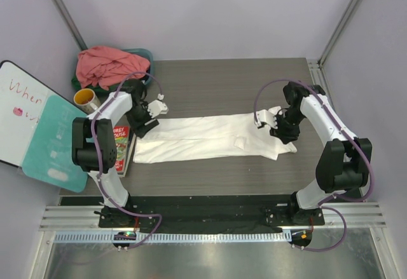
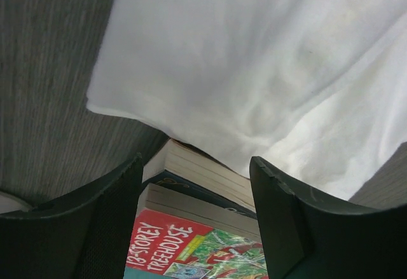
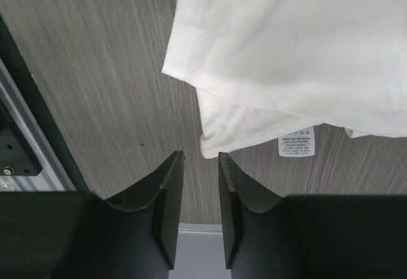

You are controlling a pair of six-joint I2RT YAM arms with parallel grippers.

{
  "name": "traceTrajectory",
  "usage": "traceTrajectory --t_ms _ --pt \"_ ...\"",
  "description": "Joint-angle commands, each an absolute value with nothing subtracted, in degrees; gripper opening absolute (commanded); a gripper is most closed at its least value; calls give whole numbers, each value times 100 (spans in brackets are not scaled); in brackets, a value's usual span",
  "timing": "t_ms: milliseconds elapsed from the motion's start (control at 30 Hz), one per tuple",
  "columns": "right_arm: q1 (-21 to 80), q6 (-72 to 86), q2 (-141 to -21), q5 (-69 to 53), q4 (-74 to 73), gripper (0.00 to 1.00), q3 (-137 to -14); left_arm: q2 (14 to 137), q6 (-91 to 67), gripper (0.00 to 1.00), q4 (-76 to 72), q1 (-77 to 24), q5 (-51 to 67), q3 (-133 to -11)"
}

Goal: Fold and stack the t-shirts
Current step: Fold the tshirt

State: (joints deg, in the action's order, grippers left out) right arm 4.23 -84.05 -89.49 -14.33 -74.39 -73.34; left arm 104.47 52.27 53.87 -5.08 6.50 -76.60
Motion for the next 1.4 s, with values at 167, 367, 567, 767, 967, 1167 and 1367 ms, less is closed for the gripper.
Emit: traceTrajectory --t_ms 167,367,567,767,967,1167,1367 --pt "343 -7210 -9104 -1406 -5512 4 -7329 10450 4641 70 4491 -352 404 -8252" --pt "299 -6497 -9763 -1801 -5055 1 -7778 10520 4579 50 4474 -352 641 -8411" --pt "281 -5916 -10388 -1820 -4088 1 -7910 10679 4421 20 4526 -360 747 -8587" --pt "255 -5678 -10924 -1521 -3358 1 -7980 10670 4438 0 4535 -360 747 -8596" --pt "141 -5651 -11329 -1091 -2822 1 -8069 10573 4456 0 4535 -360 747 -8534" --pt "70 -5722 -11662 -466 -1943 1 -8208 10608 4430 0 4491 -360 756 -8525" --pt "-141 -5766 -11935 -26 -1197 1 -8393 10652 4281 0 4316 -422 712 -8534"
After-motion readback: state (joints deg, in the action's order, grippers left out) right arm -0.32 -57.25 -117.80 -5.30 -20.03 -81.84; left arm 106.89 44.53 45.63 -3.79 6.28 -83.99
